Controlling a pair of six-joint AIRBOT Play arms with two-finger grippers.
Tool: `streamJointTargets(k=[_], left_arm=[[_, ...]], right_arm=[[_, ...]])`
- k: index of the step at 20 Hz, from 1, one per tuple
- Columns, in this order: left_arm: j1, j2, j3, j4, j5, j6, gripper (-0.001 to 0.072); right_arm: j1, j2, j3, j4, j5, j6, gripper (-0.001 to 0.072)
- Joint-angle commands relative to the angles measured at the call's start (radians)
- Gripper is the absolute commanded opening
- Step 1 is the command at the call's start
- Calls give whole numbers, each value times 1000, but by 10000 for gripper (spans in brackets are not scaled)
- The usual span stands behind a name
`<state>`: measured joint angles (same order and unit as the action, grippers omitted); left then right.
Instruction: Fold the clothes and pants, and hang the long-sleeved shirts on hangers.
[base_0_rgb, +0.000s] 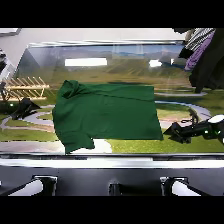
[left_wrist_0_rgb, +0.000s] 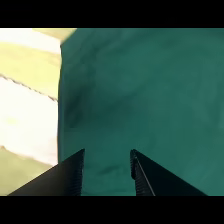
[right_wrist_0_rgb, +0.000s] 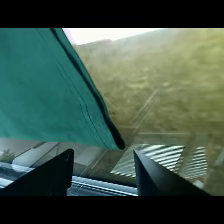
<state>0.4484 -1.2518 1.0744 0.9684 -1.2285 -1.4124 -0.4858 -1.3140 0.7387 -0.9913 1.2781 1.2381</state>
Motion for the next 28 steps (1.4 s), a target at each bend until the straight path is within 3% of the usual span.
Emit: streamJointTargets(k=[1,9,11,12,14,16,17,18,23,28], left_arm=[[11,55,-82,-19,-10,-1,331],[11,55,-82,-19,-13,-1,337],[11,55,-82,-19,-13,0,490],[12,55,-82,-19,-13,1,492],[19,55,-82,-19,-14,18,491],[34,55,-90,-16,-37,56,491],[51,61,-110,-16,-40,69,491],[73,75,-145,-21,-33,80,491],[164,104,-366,-183,5,232,491],[124,76,-486,-232,71,288,491]], right_arm=[[-2,13,-83,65,-62,-80,451],[-2,13,-126,124,-120,-117,449],[-2,13,-167,128,-136,-118,449],[-2,13,-183,142,-137,-134,441],[-2,13,-196,177,-153,-154,407],[-2,13,-197,207,-185,-155,226],[-2,13,-196,231,-190,-174,77],[-2,13,-196,254,-185,-196,29],[-2,18,-196,282,-138,-203,29],[-2,66,-196,281,-102,-185,28]])
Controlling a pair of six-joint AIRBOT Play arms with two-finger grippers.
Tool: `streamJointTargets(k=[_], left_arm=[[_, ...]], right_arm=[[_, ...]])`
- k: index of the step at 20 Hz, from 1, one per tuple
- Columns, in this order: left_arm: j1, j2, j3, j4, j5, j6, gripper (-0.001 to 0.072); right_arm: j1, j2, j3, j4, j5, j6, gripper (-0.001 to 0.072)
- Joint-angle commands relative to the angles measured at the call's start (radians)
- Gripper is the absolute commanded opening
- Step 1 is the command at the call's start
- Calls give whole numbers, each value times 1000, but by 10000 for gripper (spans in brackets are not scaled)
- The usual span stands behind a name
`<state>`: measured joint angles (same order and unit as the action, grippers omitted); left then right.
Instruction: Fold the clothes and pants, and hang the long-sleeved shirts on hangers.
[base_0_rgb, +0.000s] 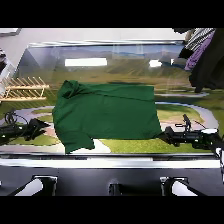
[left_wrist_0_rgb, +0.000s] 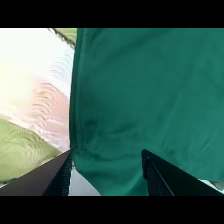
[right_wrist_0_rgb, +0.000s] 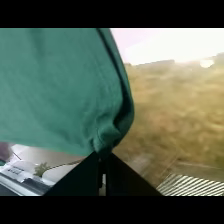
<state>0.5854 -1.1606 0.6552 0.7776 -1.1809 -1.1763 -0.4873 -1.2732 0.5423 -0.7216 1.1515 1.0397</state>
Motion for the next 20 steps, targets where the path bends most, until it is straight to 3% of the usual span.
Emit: streamJointTargets(k=[1,18,20], left_arm=[[-21,-26,-76,-41,27,52,490],[-128,-151,-80,-53,135,51,479],[-135,-156,-80,-58,144,51,258]], right_arm=[[-1,39,0,11,23,18,28],[-1,181,0,12,86,49,28],[-1,197,0,12,95,48,28]])
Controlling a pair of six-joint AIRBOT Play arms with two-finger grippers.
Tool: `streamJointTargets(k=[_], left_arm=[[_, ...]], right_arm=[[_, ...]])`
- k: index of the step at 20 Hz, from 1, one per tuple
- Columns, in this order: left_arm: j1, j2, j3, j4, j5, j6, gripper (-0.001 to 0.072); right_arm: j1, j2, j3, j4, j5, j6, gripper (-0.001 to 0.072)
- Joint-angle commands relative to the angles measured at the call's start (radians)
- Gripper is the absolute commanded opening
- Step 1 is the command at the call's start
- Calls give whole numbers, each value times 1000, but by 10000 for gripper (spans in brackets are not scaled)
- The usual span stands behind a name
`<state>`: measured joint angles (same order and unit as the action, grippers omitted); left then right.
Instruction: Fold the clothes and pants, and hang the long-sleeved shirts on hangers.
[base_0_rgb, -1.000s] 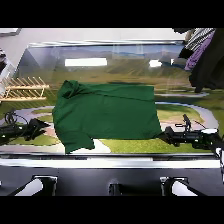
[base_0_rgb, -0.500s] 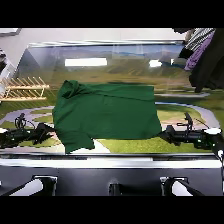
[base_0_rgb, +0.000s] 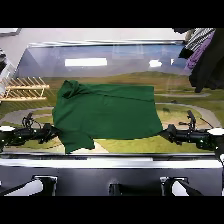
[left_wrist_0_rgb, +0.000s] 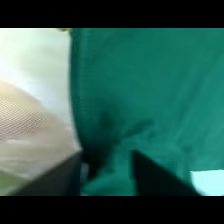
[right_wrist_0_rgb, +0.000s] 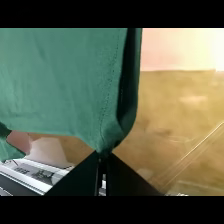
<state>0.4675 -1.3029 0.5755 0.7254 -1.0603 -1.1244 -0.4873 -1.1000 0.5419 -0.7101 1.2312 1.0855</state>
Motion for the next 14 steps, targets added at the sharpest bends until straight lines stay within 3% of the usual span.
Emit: streamJointTargets(k=[1,3,8,12,14], left_arm=[[-18,-13,0,-13,27,0,155],[-18,-13,4,-23,30,3,18],[-51,-6,91,-31,8,2,16],[-103,11,293,-29,-37,-37,15],[-108,26,452,-29,-77,-81,15]], right_arm=[[0,32,0,1,20,3,28],[0,50,0,3,27,-2,28],[120,69,22,53,-48,-46,26],[301,69,209,24,-287,70,25],[313,69,383,-33,-305,126,26]])
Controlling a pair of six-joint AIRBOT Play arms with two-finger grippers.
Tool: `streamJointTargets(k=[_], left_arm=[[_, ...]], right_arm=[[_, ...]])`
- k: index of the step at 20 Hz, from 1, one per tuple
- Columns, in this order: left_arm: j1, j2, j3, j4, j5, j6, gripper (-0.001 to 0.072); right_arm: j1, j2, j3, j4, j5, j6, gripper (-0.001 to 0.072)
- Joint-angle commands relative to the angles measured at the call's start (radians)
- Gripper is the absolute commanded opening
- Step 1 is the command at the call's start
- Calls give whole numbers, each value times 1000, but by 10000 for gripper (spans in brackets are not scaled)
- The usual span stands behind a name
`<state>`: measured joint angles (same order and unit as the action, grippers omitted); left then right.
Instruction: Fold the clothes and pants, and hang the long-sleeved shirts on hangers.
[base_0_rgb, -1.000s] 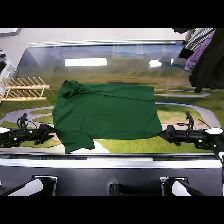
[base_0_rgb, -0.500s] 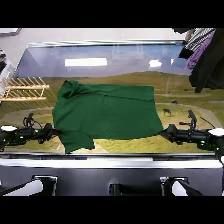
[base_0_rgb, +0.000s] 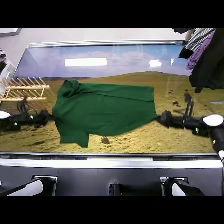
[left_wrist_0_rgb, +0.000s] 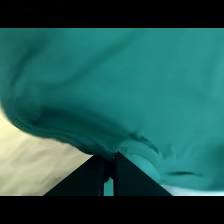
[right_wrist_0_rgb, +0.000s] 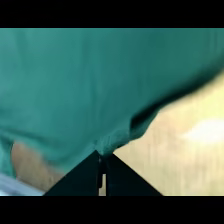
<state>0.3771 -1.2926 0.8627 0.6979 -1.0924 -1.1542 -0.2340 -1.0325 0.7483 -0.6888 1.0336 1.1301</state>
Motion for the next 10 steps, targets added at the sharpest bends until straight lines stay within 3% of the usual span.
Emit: streamJointTargets(k=[1,5,10], left_arm=[[-18,24,249,1,-81,-74,15],[-17,101,643,105,-212,-210,15],[-17,271,1009,291,-289,-462,15]], right_arm=[[58,2,270,-80,-91,99,26],[58,23,673,-158,74,129,26],[58,223,949,-207,164,187,26]])
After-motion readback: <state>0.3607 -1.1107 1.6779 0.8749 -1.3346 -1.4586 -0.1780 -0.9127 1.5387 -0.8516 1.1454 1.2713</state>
